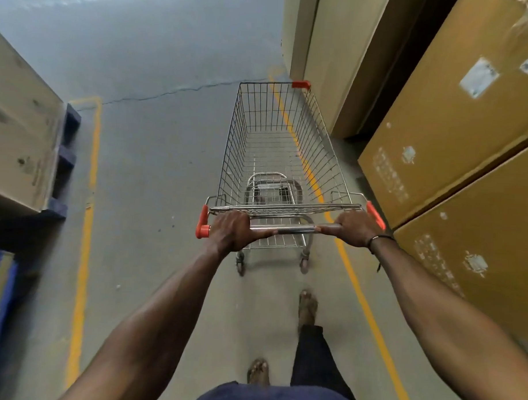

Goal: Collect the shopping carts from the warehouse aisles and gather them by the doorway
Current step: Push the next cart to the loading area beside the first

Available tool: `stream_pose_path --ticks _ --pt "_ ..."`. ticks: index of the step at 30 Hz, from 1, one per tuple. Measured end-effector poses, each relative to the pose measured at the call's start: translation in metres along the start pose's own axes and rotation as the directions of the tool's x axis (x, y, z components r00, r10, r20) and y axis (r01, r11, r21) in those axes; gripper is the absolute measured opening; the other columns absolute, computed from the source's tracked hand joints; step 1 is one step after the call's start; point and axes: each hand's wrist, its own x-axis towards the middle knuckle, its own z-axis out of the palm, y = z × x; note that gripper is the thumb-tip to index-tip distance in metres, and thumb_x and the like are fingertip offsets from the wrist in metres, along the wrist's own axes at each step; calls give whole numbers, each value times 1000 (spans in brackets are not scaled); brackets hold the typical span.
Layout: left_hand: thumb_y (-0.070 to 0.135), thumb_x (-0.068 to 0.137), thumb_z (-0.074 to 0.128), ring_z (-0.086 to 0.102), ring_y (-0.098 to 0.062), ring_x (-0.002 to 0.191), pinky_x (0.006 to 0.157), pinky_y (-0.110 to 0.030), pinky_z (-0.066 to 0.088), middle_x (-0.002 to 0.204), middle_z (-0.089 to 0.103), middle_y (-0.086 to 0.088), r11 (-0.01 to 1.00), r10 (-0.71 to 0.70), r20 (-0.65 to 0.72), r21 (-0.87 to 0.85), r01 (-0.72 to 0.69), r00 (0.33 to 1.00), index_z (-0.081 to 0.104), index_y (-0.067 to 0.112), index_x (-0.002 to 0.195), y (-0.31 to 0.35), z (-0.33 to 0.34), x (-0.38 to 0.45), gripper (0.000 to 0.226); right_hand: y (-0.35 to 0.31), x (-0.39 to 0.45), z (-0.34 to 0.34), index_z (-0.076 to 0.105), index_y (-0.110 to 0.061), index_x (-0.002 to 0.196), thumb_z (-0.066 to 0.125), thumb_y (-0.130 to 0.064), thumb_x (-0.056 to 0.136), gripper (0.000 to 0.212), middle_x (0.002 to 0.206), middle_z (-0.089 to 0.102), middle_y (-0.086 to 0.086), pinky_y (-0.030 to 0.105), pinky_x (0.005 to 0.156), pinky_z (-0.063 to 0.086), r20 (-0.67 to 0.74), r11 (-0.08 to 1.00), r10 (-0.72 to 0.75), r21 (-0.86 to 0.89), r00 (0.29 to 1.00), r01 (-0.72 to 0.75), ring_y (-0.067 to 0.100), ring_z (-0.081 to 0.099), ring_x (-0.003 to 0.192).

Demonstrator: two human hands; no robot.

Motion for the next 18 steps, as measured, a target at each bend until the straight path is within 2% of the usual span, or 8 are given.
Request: stream_pose_path --ticks 3,5,8,10,11,12,14,18 --pt "102 78 36 58 -18 56 59 -34 40 57 59 0 1000 -25 -16 8 25 1000 56 16 54 -5 -10 58 92 16 63 -25 44 -24 54 12 -116 64 98 52 48 -7 37 63 17 -20 999 -46 -15 999 46 10 43 51" --pt "102 78 37 56 -17 55 61 -34 39 59 60 0 999 -54 -15 7 54 998 57 16 55 -8 -19 97 92 25 107 -42 46 -23 54 13 -115 67 98 52 48 -8 36 69 26 -32 997 -66 -31 997 65 8 43 52" --pt "104 76 37 56 -17 56 63 -34 42 59 60 -1 994 -107 -9 -3 107 994 57 15 54 -16 -32 155 94 37 175 -64 45 -24 53 14 -116 64 98 51 46 -8 34 60 9 -24 993 -105 -63 994 103 8 38 51" --pt "108 72 32 59 -19 59 64 -35 44 60 60 0 990 -138 13 -6 138 990 61 15 54 -25 -42 193 98 42 218 -80 45 -24 51 16 -116 64 98 50 47 -8 30 60 12 -18 990 -120 -71 993 118 9 40 51" --pt "109 71 30 60 -20 61 65 -36 46 60 60 0 988 -152 28 -17 152 988 62 15 55 -31 -47 213 101 44 238 -90 46 -23 49 16 -116 65 99 49 48 -8 29 65 28 -25 990 -129 -69 991 127 9 43 51" --pt "110 70 30 60 -21 62 69 -37 48 61 61 0 985 -165 50 -35 166 985 63 14 56 -37 -55 233 102 45 260 -100 47 -22 48 17 -115 66 100 49 50 -8 39 79 46 -35 987 -142 -81 989 139 9 46 51" --pt "107 72 34 62 -21 65 78 -41 52 65 62 -2 975 -191 119 -90 202 974 62 11 57 -48 -72 271 101 44 303 -118 50 -20 47 17 -114 69 101 50 54 -8 60 107 45 -18 981 -162 -112 987 159 9 52 54" --pt "105 75 35 61 -20 67 86 -43 51 68 62 -3 971 -210 163 -79 225 964 58 10 58 -75 -100 350 99 40 392 -153 51 -21 48 14 -114 68 102 52 55 -6 67 109 43 5 969 -207 -133 978 206 10 51 55"
